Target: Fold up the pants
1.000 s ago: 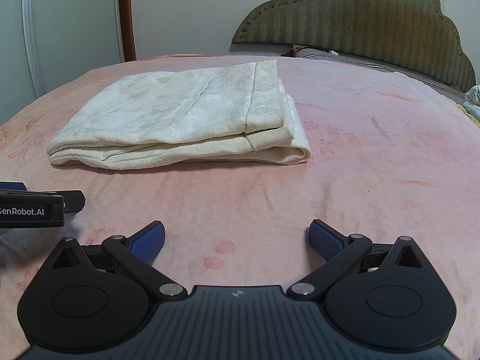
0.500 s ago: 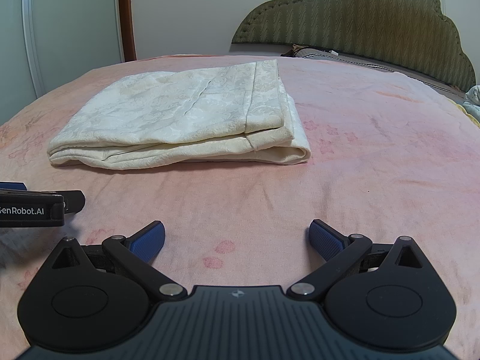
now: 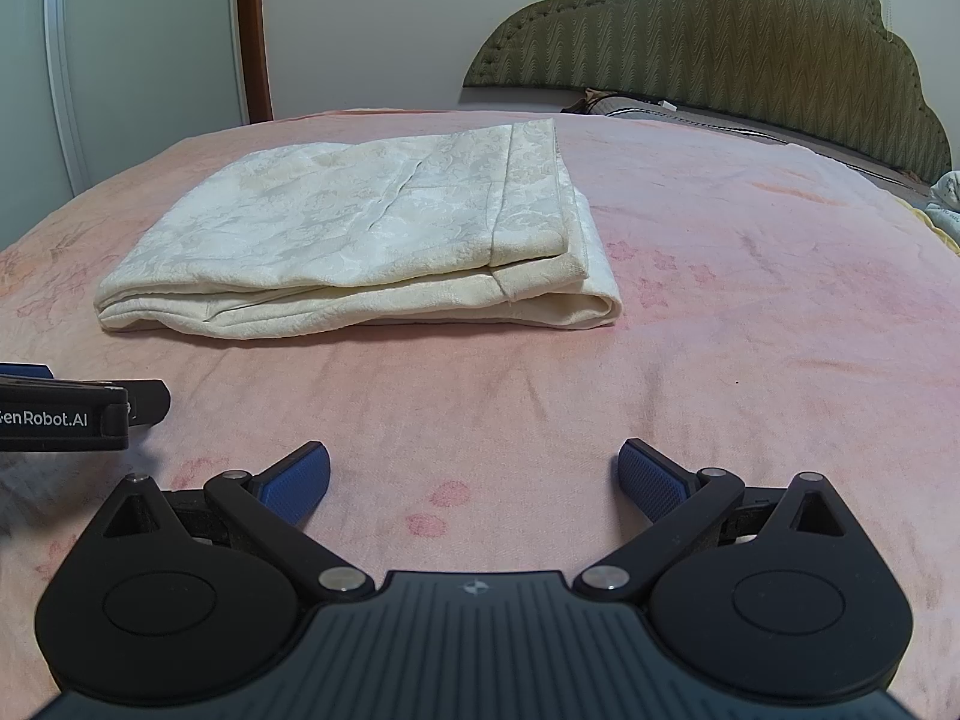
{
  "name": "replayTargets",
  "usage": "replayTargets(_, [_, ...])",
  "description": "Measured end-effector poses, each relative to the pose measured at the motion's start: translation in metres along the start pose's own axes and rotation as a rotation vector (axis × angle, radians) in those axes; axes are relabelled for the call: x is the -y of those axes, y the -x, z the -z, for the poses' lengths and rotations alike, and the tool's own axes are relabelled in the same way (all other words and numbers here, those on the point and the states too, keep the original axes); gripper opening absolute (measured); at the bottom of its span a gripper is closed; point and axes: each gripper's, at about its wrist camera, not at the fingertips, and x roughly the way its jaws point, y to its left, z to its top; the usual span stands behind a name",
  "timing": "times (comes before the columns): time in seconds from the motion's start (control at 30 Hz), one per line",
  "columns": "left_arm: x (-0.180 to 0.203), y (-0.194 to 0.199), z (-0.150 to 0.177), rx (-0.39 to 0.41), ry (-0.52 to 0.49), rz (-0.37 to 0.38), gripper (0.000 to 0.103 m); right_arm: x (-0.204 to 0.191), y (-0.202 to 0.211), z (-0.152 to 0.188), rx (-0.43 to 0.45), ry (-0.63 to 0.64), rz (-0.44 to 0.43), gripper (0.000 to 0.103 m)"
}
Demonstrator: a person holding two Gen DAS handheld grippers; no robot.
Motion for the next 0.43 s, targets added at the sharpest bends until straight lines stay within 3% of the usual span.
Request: replayTargets(0.43, [-0.0031, 0.0031, -0.0007, 0.011, 0.003, 0.01, 0.102, 0.0, 0.0001, 0.0, 0.0, 0.0, 0.0, 0.103])
